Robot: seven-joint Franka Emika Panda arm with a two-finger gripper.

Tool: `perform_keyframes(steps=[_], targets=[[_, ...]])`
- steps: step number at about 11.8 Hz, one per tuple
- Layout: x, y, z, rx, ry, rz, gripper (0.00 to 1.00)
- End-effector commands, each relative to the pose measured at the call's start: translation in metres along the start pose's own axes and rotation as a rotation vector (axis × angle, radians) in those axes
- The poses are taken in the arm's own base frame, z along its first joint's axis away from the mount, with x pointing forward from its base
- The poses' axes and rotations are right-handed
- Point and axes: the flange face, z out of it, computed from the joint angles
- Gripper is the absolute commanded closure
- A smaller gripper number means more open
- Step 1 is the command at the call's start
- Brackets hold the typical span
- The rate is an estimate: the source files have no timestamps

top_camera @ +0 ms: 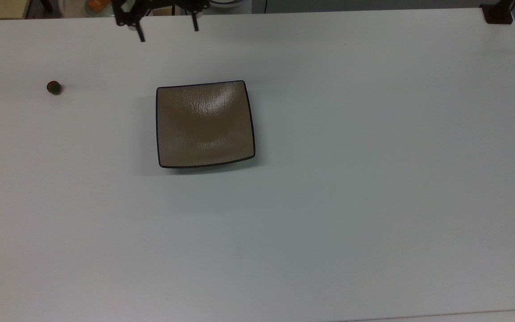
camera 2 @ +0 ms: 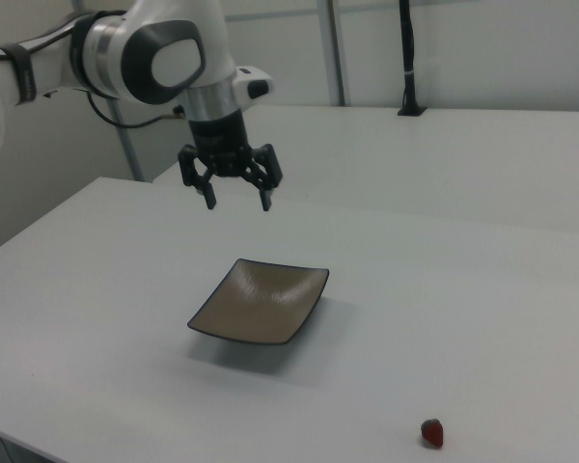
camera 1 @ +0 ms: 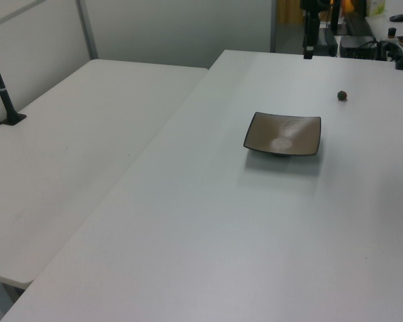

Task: Strawberries on a ceramic plate
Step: 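Move the open gripper over to the red strawberry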

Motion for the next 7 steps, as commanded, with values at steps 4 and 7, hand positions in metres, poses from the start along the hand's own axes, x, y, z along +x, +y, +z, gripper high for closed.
perform_keyframes(steps=[4,7], targets=[[-0.061,0.109,0.027,0.013,-0.042,-0.275,0.00],[-0.091,0.150,0.047,0.036,-0.074,-0.309,0.00]])
